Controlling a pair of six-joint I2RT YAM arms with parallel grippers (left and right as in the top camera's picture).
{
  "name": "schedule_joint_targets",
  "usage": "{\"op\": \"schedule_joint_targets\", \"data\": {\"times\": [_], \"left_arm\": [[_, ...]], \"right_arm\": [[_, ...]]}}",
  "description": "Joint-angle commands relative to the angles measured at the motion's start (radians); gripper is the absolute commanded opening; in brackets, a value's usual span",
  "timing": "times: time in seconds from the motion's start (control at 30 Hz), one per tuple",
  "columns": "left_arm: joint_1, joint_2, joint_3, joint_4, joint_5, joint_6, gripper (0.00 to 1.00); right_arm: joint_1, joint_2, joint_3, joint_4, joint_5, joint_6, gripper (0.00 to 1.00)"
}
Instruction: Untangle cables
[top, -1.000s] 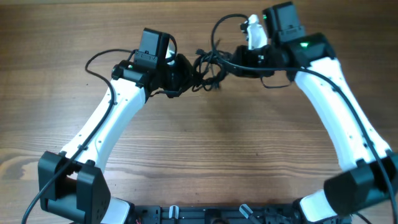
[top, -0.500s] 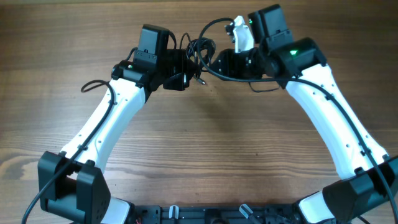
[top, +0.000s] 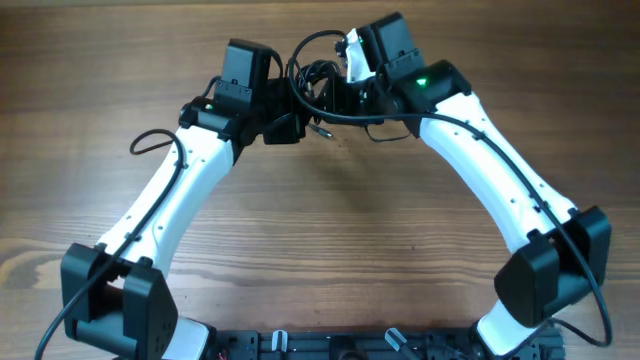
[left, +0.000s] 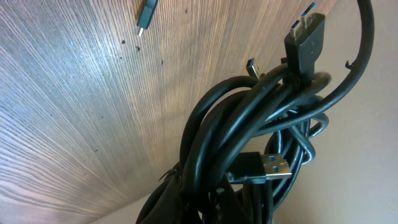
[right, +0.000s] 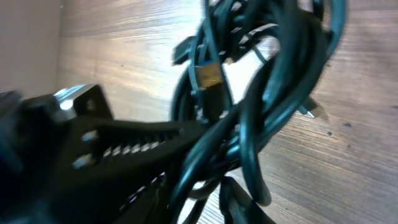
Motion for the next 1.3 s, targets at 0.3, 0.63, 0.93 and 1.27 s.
{"op": "schedule_joint_targets", "data": {"times": [0.3,0.63,0.93,1.27], "left_arm": [[0.003,-0.034,0.019,0.007,0.048,0.135,0.04],[0.098,-0.034,0.018,-0.015,0.000,0.442,0.04],[0.113,-0.034,0.018,-0.074,0.000,0.679,0.04],[0.105,-0.034,0.018,-0.176,0.000,0.871,0.04]], "right_arm": [[-0.019,0.068,0.003,0.055,0.114,0.058,0.04],[-0.203,-0.063,0.004,-0.334,-0.060,-0.336,0.04],[-0.350,-0.061,0.124,-0.524,0.100,-0.457,0.04],[-0.468,-0.060,0.311,-0.262,-0.412,-0.311,0.04]]}}
